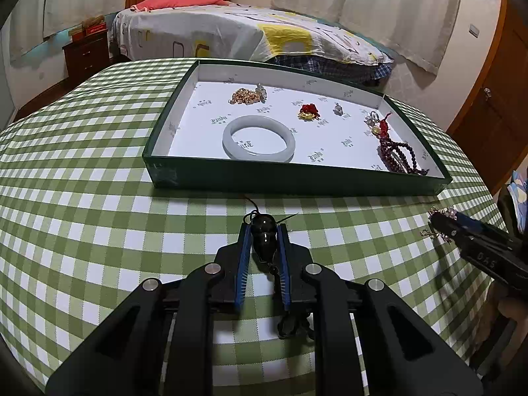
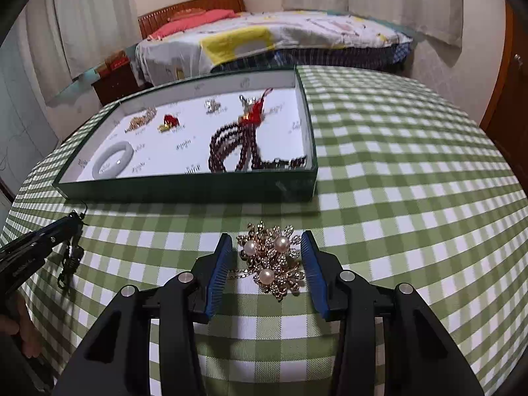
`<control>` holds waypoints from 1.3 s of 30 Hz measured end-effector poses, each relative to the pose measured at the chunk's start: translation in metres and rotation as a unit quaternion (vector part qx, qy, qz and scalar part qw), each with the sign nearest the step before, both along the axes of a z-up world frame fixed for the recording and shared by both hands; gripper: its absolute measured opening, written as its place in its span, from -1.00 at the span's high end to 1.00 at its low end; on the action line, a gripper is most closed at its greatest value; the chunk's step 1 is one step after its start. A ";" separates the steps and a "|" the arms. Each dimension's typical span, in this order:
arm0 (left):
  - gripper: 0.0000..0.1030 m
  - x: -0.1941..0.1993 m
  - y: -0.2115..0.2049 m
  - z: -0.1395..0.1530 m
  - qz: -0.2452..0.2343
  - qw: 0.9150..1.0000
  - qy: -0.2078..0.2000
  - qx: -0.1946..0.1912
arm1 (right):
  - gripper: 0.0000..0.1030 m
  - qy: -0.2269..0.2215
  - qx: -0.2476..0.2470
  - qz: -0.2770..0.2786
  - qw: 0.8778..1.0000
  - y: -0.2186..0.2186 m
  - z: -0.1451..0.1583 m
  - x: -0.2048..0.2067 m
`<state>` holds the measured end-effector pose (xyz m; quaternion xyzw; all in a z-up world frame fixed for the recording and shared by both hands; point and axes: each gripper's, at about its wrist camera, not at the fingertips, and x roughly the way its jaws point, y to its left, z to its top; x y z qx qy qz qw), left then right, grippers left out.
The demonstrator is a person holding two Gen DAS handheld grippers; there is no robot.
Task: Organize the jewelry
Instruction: 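Grasp the black pendant with the left tool while the right tool grasps the pearl cluster brooch, then carry both pieces over the tray and open both tools to release them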
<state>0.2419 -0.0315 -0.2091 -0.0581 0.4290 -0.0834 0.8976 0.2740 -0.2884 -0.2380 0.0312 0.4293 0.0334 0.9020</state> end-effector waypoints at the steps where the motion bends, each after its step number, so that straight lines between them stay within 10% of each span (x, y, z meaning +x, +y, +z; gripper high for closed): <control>1: 0.69 0.000 0.000 0.000 0.000 1.000 0.000 0.000 | 0.16 0.000 0.000 0.002 1.000 0.000 0.000 0.000; 25: 0.69 -0.006 -0.001 0.006 -0.002 1.000 -0.010 0.000 | 0.52 -0.015 0.011 0.021 1.000 0.011 0.008 -0.018; 39: 0.69 -0.020 -0.012 0.071 -0.023 0.996 -0.082 -0.025 | 0.80 -0.089 0.045 0.045 0.994 0.020 0.076 -0.028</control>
